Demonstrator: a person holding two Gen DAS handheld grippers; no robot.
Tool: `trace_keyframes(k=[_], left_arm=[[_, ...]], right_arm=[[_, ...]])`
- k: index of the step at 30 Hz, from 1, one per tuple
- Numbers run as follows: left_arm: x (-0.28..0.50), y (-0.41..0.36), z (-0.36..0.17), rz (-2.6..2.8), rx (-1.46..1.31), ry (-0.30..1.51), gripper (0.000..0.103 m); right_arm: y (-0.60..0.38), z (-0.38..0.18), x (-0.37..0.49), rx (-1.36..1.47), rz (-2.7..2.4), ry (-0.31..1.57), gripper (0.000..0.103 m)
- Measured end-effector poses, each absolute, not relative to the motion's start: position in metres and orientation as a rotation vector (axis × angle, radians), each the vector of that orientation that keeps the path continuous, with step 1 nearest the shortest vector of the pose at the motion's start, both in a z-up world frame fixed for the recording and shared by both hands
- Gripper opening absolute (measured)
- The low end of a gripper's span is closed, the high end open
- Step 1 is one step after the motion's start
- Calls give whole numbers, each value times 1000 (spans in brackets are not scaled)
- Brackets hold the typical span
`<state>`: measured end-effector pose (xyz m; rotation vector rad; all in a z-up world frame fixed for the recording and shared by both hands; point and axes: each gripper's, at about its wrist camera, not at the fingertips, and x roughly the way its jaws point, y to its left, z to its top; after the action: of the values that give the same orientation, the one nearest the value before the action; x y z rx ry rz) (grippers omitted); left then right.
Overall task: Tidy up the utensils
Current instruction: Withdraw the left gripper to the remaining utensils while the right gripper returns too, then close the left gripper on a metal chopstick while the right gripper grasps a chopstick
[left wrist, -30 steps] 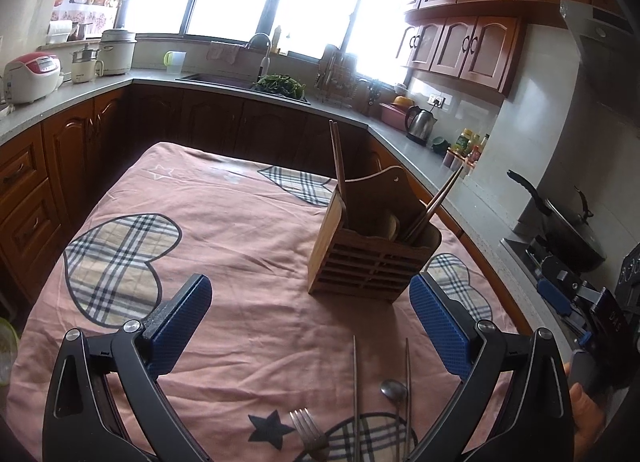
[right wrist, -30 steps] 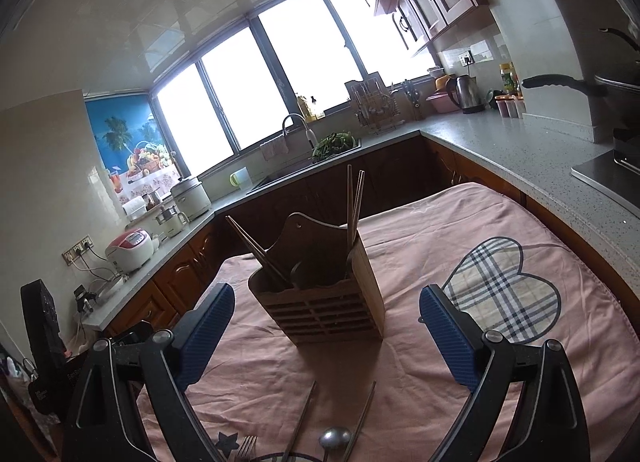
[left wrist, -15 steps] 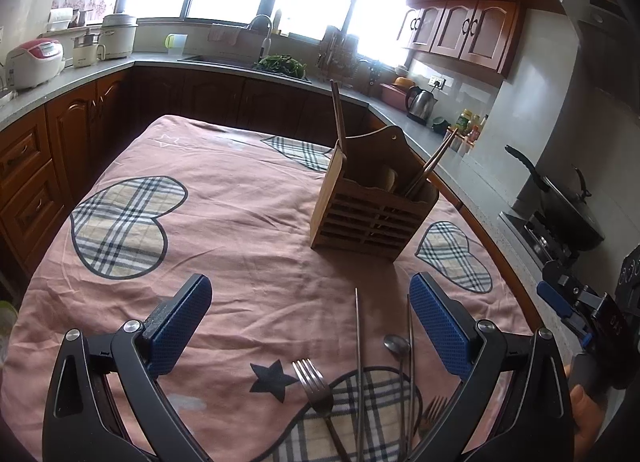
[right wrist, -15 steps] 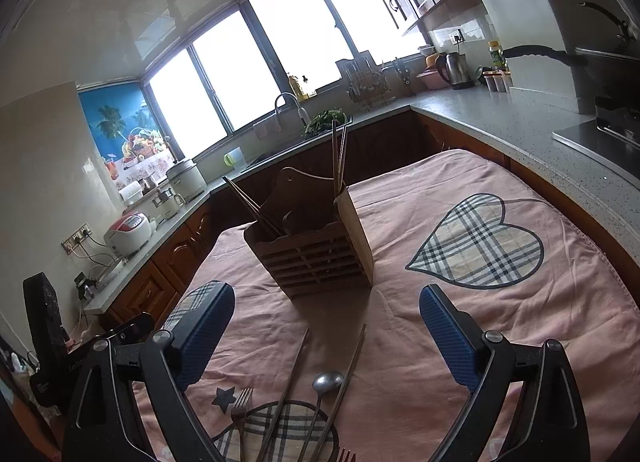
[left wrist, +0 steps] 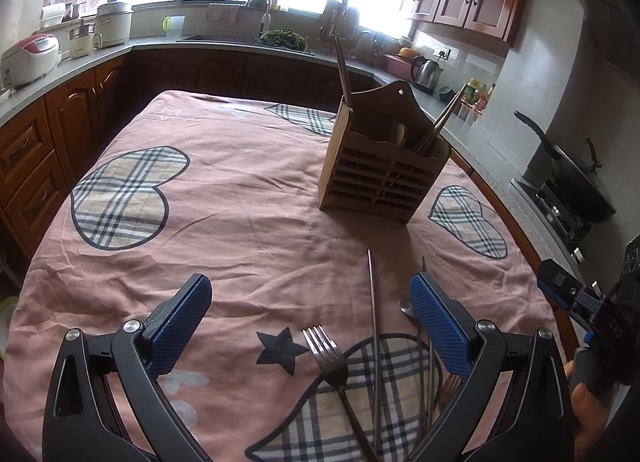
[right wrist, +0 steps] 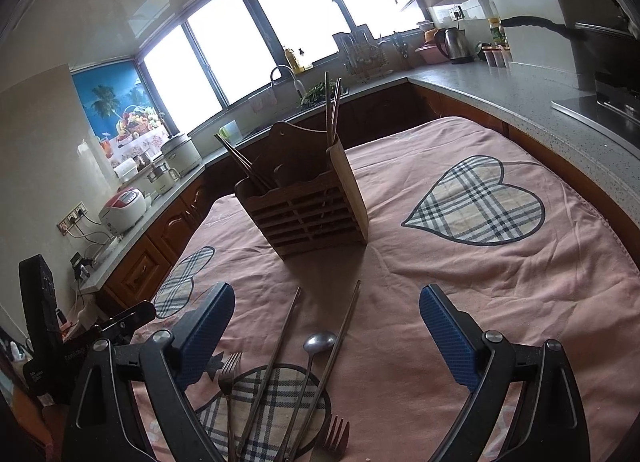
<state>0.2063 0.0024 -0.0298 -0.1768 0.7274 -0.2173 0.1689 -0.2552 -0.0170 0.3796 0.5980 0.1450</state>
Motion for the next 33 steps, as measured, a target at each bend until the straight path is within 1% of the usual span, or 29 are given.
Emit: trace_keyframes(k=[15, 18, 21, 23, 24, 26, 27, 28, 32, 33], left_arm=[[245, -32, -59, -276, -66, 844, 101], [257, -41, -65, -294, -36, 871, 100], [268, -49, -70, -315, -14, 892, 96], [273, -52, -75, -325, -7, 908, 92], [276, -54, -77, -332, -3, 915, 91], [280, -58, -82, -342, 7, 932, 86], [282, -59, -84, -347, 12, 939, 84], [284, -60, -86, -351, 15, 945, 82], [291, -65, -91, -368, 18, 962, 79], [294, -67, -92, -373, 20, 966, 79]], right_arm=[[-256, -48, 205, 372, 127, 723, 94], [-254, -53, 218, 360, 130, 751, 92], [-250, -61, 233, 342, 133, 790, 84], [-248, -68, 243, 330, 124, 818, 72], [-247, -71, 248, 328, 126, 831, 69], [-244, -78, 257, 326, 131, 857, 60], [-243, -82, 262, 320, 129, 871, 57], [-243, -85, 267, 317, 126, 881, 52], [-244, -100, 284, 322, 121, 931, 35], [-243, -104, 288, 321, 122, 943, 33]])
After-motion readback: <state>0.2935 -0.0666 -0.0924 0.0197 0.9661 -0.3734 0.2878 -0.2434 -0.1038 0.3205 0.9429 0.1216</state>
